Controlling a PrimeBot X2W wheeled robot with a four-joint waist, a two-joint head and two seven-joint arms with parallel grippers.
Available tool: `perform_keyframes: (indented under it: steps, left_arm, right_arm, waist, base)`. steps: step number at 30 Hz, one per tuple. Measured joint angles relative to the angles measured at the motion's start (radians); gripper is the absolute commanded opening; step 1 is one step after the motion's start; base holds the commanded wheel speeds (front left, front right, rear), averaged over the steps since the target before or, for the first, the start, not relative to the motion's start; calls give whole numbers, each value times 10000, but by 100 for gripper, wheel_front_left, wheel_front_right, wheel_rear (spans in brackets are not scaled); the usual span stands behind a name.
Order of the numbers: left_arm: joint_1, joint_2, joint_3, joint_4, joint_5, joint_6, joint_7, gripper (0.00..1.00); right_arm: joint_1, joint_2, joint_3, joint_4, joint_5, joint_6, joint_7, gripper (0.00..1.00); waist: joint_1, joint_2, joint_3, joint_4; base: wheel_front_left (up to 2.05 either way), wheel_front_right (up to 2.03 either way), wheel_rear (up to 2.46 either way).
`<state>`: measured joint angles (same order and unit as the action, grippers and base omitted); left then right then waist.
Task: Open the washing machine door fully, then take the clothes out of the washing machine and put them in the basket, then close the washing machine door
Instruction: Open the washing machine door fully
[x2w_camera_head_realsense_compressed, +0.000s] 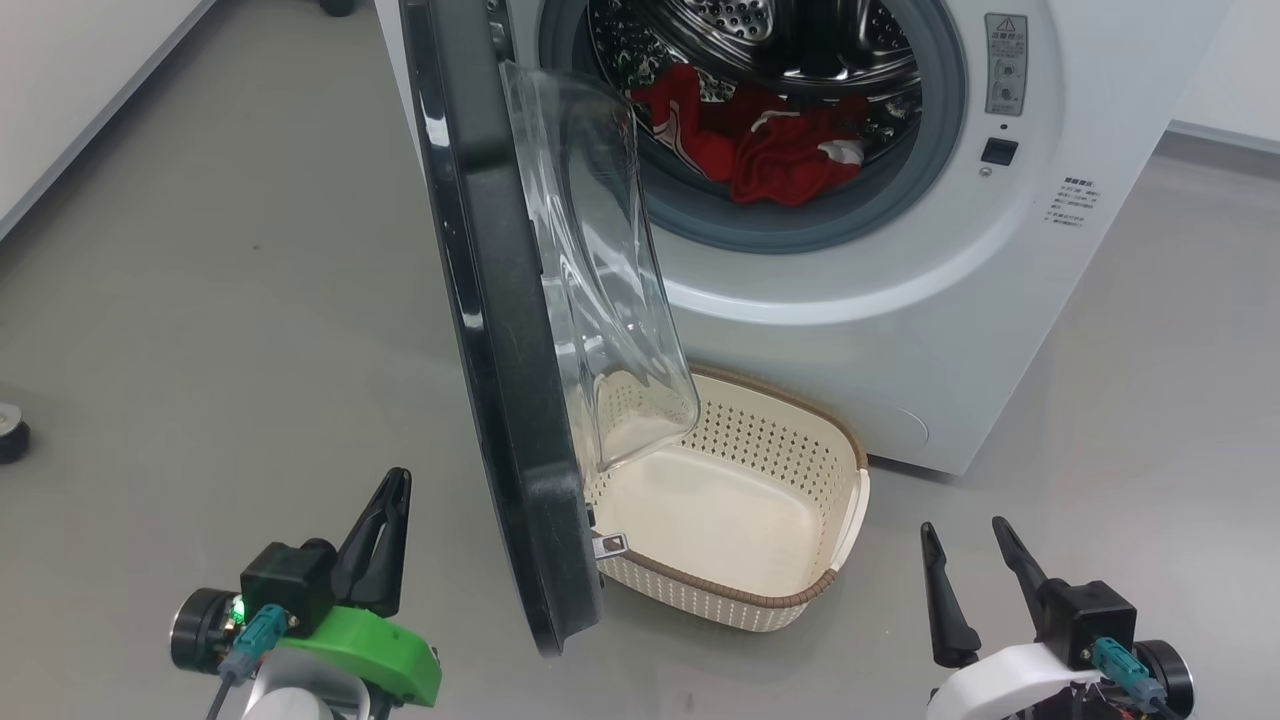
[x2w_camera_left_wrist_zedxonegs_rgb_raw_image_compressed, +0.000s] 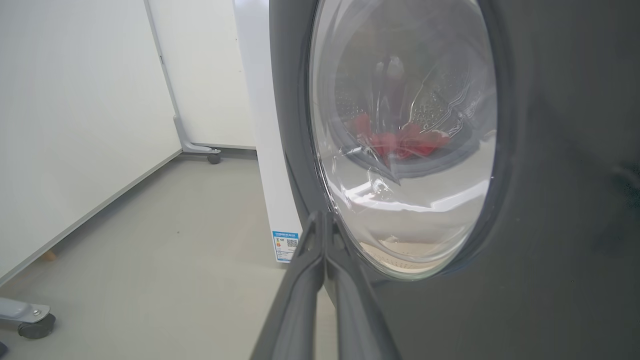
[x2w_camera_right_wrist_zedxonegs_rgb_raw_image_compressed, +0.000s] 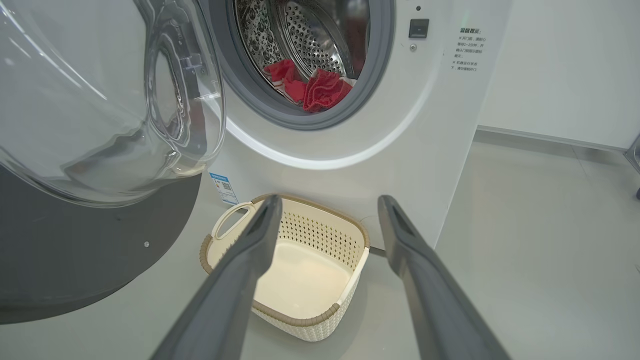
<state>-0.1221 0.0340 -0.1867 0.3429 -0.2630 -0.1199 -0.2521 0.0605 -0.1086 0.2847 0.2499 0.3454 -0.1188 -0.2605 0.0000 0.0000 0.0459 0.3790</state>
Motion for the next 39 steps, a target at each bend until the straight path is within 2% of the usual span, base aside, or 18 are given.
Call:
perform_keyframes:
  steps: [12,20,31,39]
  left_arm:
    - [0,0,73,36,100,0,0,0]
    - [-28,13,462,-456,255,90,0,0]
    - [-1302,196,807,-3080,949,355,-17,0]
    - [-1860,176,21,-5254,1333,265,-58,0]
  right_arm:
    - [105,121,-81,8,-136,0,0,100]
    - [110,138,-142,6,-151,0,0,100]
    - [120,169,-226,0,-309,0,0,100]
    - [143,217,-257,-19,-332,0,0,100]
  waist:
    - [0,0,-92,-17]
    - [0,0,-108,-11]
    - [0,0,-144,18]
    - [0,0,-169,60]
  base:
    - [0,0,0]
    - [0,0,0]
    - [0,0,0]
    - [0,0,0]
